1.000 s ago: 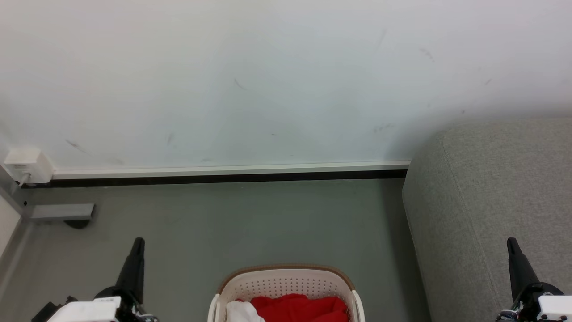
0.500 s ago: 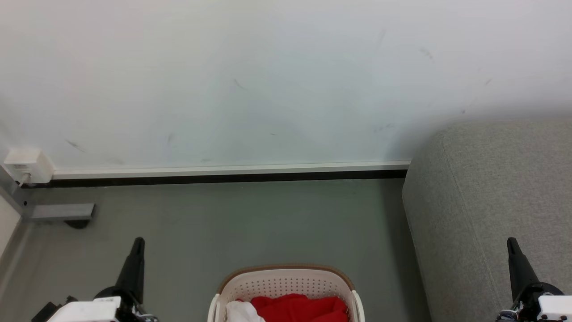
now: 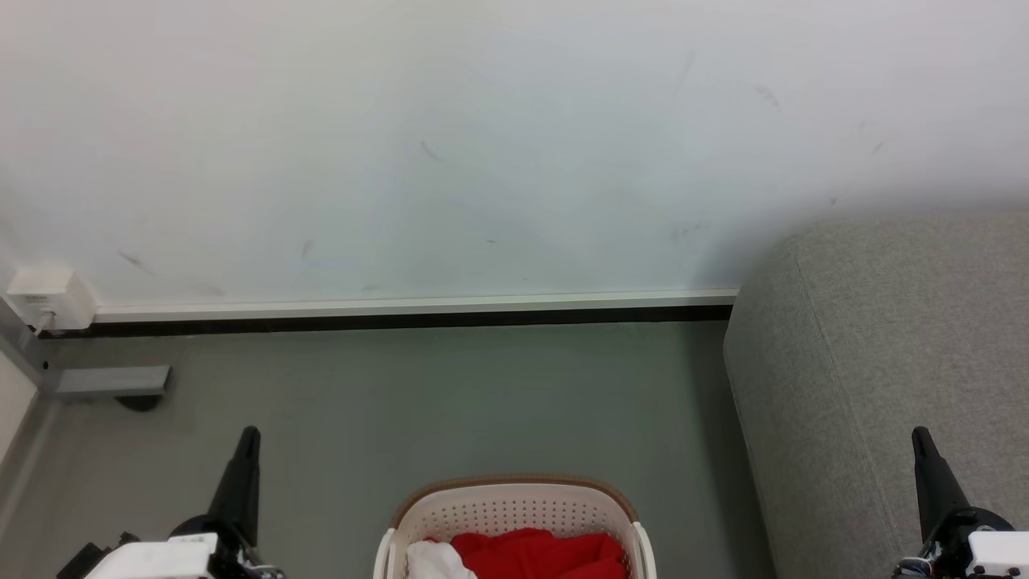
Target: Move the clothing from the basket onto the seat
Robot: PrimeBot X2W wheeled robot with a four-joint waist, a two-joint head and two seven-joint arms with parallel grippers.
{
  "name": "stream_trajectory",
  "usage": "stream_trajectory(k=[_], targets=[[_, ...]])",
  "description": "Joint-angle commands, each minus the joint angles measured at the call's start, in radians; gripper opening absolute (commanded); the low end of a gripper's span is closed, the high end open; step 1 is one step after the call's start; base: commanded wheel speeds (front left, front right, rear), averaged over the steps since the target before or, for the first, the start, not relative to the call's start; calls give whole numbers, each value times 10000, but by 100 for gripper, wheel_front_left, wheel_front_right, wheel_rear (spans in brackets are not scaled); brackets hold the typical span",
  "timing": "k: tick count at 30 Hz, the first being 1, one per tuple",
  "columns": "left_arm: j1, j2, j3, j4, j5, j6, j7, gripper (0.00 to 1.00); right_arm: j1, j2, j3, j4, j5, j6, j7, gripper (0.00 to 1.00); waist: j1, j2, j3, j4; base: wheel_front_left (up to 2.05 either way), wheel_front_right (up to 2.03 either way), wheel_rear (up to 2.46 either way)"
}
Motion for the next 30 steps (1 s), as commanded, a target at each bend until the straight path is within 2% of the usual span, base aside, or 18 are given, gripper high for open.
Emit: stream_trajectory(k=[1,22,23,30], targets=[[-80,24,12,-11,-147,-9,34,0,-146,-74,-36,21,20,-23,21,0,0,0,0,0,0,0,0],[-80,24,12,-11,-148,-9,34,0,-146,-75,-36,21,22,-23,21,0,0,0,0,0,0,0,0],[0,0,-1,0,0,0,-1,100,0,0,2,0,-2,0,-1,100,0,0,0,0,0,0,0],[141,-45,-260,302,35,6,-232,100,216,88,184,166,-152,-1,-232,100,0,0,2,9,0,0,0]])
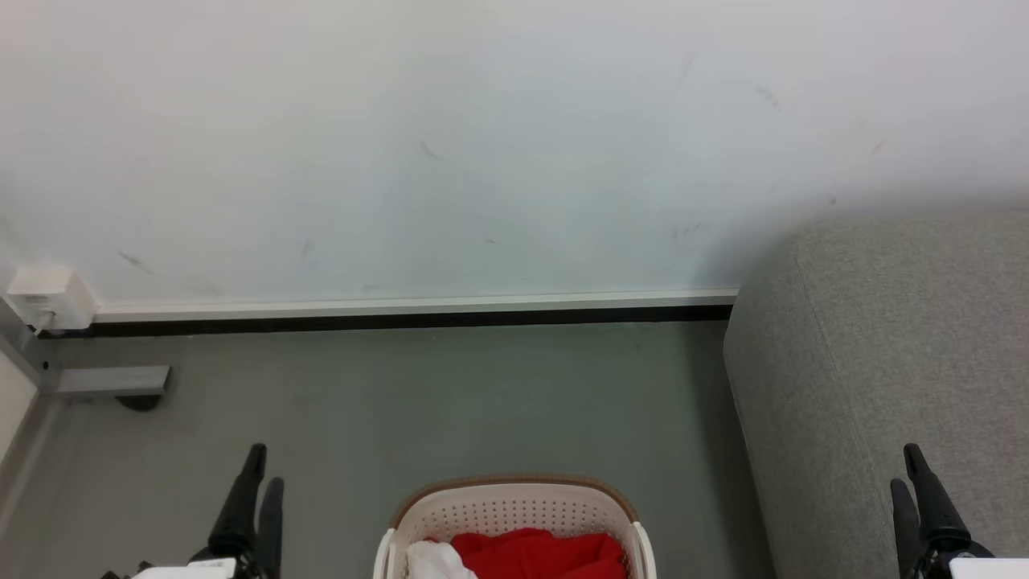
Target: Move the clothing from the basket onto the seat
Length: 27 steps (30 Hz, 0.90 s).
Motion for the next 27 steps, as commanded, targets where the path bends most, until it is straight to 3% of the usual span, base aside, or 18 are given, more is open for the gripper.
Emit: stream_trajectory(k=[1,14,27], targets=[[-206,29,-100,-86,18,6,-115,100,-144,-65,88,-195,-173,-1,-127,100,0,0,0,7,0,0,0],[-353,43,-523,203,732,30,-730,100,1,-94,377,-423,-1691,-3,-742,100,0,0,8,47,0,0,0],[-292,56,-962,-176,2893,625,-1262,100,122,-121,666,-724,-3894,-5,-1276,100,0,0,13,99,0,0,0]])
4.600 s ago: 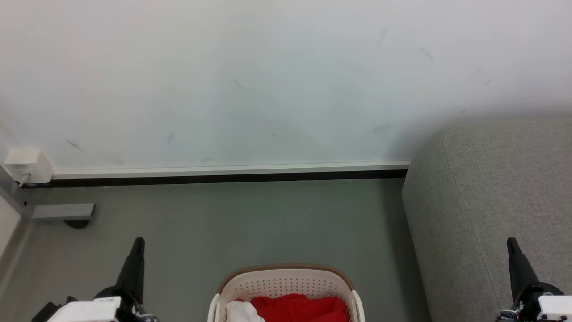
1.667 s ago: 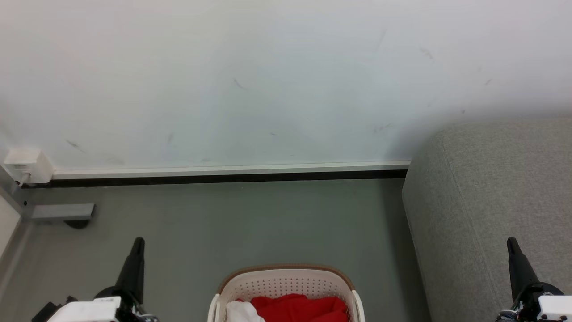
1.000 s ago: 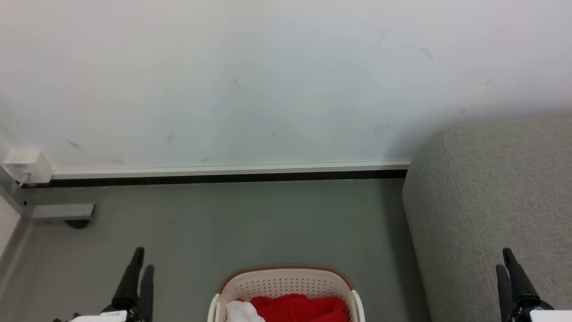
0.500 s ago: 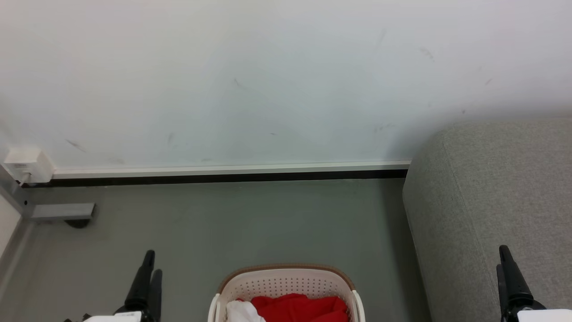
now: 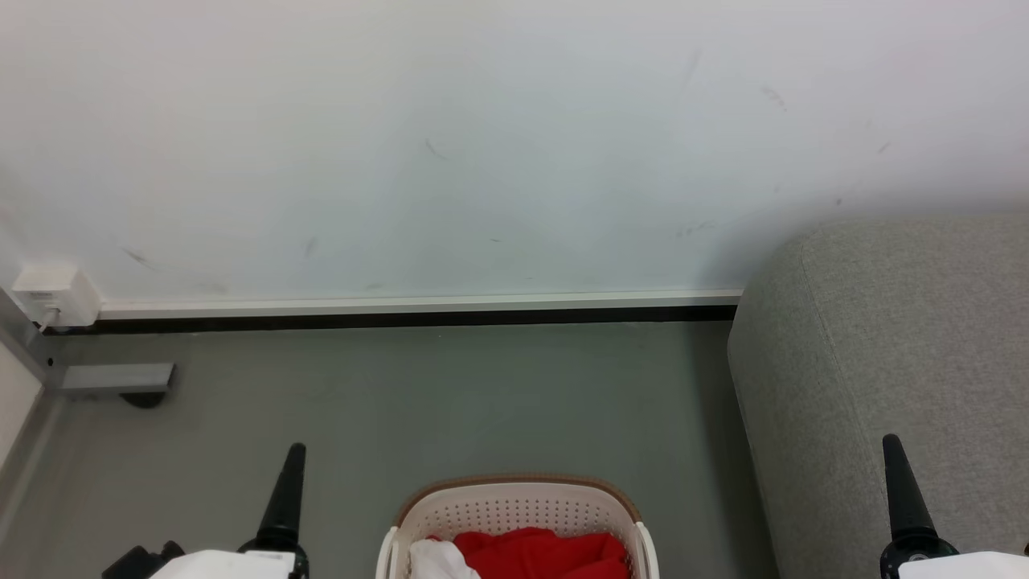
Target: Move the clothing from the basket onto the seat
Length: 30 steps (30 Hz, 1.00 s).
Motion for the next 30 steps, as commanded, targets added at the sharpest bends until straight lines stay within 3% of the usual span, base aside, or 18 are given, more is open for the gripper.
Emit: stream_trajectory(k=[1,14,21,30], targets=[[-184,55,-73,-200,495,71,-118,100,-56,-106,61,-214,-494,-5,-120,100,0,0,2,6,0,0,0],[-102,67,-414,-488,2755,494,-539,100,-37,-128,344,-504,-3220,-7,-551,100,0,0,7,26,0,0,0],[-58,73,-580,-713,4525,783,-807,100,-1,-140,514,-511,-4771,-9,-805,100,0,0,12,67,0,0,0],[35,81,-639,-871,5715,981,-1040,100,58,-154,485,-142,-5939,-10,-1044,100,0,0,-4,100,0,0,0]])
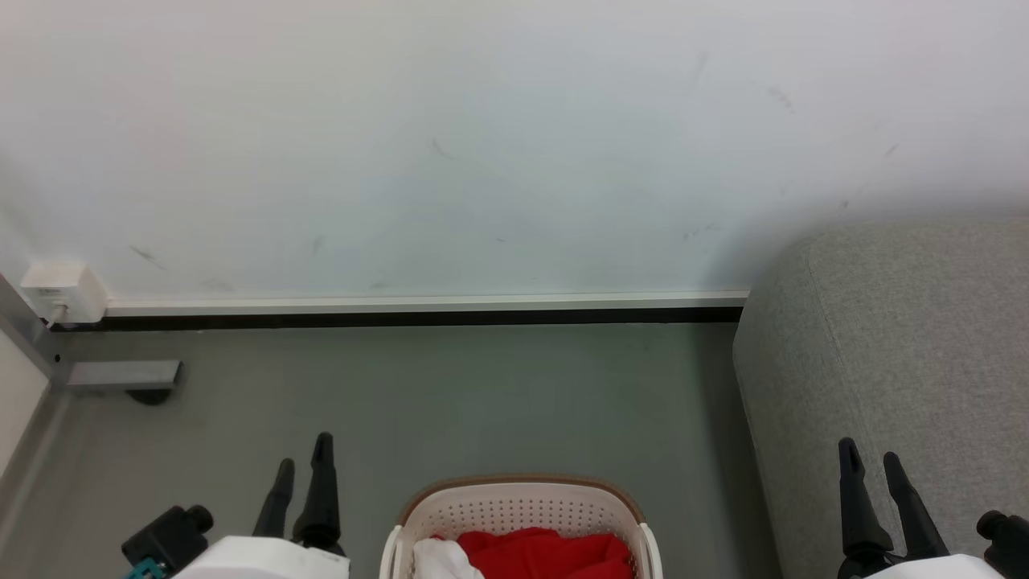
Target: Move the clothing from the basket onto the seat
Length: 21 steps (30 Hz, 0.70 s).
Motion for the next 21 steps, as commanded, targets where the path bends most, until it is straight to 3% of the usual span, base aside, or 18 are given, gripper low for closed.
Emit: stream_trajectory(k=[1,21], targets=[[-32,70,2,-138,407,39,-102,100,-34,-120,-32,-32,-279,-10,-110,100,0,0,-4,0,0,0,0],[103,83,54,679,3087,-75,-632,100,-4,-346,113,661,-2107,-13,-633,100,0,0,-27,21,0,0,0]])
